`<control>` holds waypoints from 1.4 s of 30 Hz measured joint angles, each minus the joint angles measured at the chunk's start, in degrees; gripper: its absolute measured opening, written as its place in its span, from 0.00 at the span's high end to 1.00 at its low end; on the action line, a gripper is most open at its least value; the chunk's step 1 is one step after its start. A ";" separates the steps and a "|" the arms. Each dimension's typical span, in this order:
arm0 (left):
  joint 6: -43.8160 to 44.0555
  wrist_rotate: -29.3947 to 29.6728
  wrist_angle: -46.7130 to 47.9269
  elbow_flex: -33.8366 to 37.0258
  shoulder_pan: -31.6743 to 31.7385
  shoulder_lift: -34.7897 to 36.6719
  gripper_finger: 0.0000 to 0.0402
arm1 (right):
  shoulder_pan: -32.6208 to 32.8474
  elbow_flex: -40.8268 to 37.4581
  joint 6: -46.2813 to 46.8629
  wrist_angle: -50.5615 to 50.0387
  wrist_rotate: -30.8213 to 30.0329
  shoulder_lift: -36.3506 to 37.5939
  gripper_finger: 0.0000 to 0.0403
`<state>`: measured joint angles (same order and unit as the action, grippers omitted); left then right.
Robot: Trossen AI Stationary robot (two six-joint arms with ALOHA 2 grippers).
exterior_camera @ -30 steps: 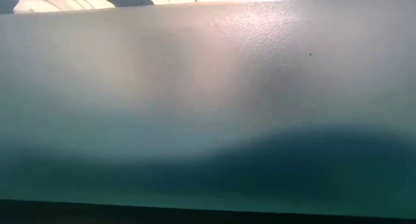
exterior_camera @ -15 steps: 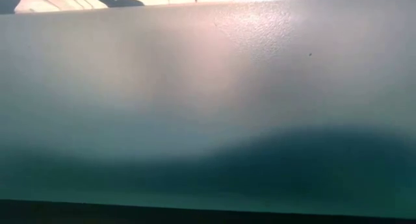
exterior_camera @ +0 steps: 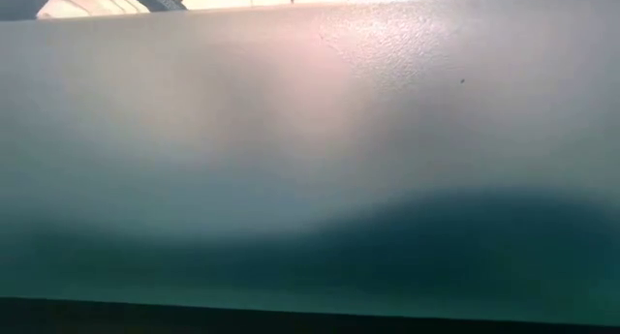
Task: Fold microfiber towels
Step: Fold the green microfiber cloth into the bin
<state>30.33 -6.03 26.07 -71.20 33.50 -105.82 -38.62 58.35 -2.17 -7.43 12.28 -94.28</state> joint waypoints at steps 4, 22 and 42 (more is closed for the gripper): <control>-0.40 0.52 -1.32 0.00 -0.14 0.00 0.63 | 1.57 0.97 0.65 -0.60 0.12 -0.02 0.60; -0.53 -1.85 -1.59 0.00 -0.13 0.00 0.63 | 13.17 5.01 1.93 0.50 -0.10 -0.02 0.65; -0.42 -2.09 1.19 0.00 0.03 0.02 0.63 | 8.62 33.07 -12.31 -31.95 -4.99 -16.11 0.66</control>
<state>29.91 -8.12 27.26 -71.20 33.52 -105.80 -30.00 91.42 -14.48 -39.38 7.29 -110.39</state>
